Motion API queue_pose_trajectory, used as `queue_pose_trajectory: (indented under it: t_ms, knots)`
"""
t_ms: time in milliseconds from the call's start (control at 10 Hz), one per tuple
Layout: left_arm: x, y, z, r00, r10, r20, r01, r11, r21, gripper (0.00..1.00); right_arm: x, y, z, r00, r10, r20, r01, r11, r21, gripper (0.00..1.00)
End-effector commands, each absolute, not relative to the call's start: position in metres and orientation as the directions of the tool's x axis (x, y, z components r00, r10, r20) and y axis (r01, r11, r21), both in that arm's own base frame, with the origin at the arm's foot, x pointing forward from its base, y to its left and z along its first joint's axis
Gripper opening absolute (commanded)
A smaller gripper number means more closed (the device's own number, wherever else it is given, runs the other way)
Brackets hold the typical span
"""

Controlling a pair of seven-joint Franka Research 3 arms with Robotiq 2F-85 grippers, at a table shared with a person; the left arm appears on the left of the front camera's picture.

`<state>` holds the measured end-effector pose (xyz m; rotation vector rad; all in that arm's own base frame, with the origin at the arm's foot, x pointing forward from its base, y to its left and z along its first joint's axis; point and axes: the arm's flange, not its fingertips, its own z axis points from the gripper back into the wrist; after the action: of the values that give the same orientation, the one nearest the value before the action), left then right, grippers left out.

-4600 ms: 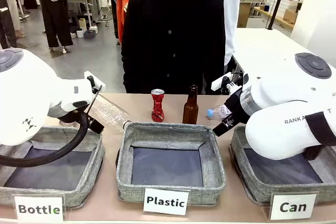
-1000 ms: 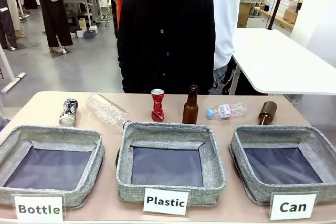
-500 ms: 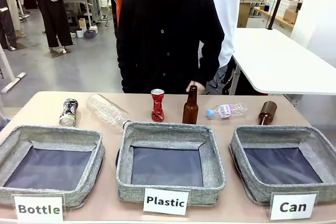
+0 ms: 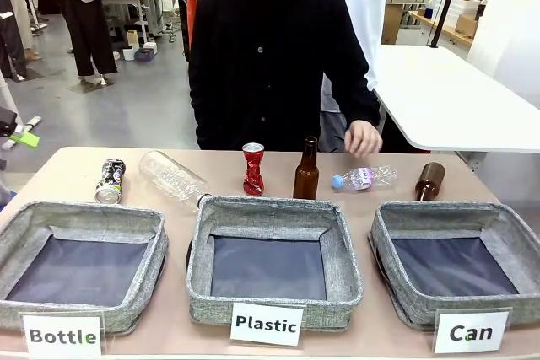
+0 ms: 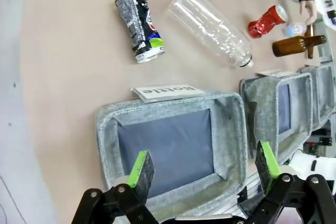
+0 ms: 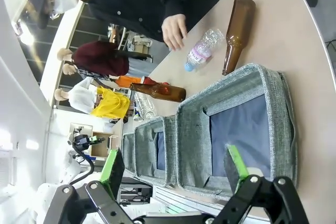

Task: Sort the can waste into the basket.
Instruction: Pick up the can waste from the table and place it in the right Fabric basket.

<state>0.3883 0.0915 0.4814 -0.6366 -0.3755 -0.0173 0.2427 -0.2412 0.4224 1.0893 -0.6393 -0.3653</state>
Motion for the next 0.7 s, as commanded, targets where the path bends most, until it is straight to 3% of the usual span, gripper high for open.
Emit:
queue_pose_trajectory:
  t_ms: [0,200,400,600]
  knots:
    - [0.381,0.095,0.485,0.928,0.104,0.358,0.14,0.793,-0.592,1.0,0.245,-0.244,0.423,0.756,-0.567,0.328,-0.067,0.431,0.9,1.0]
    - [0.395,0.079,0.482,0.941,0.037,0.336,0.16,0.827,-0.538,1.0,0.245,-0.244,0.423,0.756,-0.567,0.328,-0.067,0.431,0.9,1.0]
    - [0.447,0.057,0.472,0.953,0.173,0.249,-0.024,0.862,-0.506,1.0,0.245,-0.244,0.423,0.756,-0.567,0.328,-0.067,0.431,0.9,1.0]
    - [0.502,0.042,0.45,0.971,0.171,0.166,-0.08,0.89,-0.449,1.0,0.245,-0.244,0.423,0.756,-0.567,0.328,-0.067,0.431,0.9,1.0]
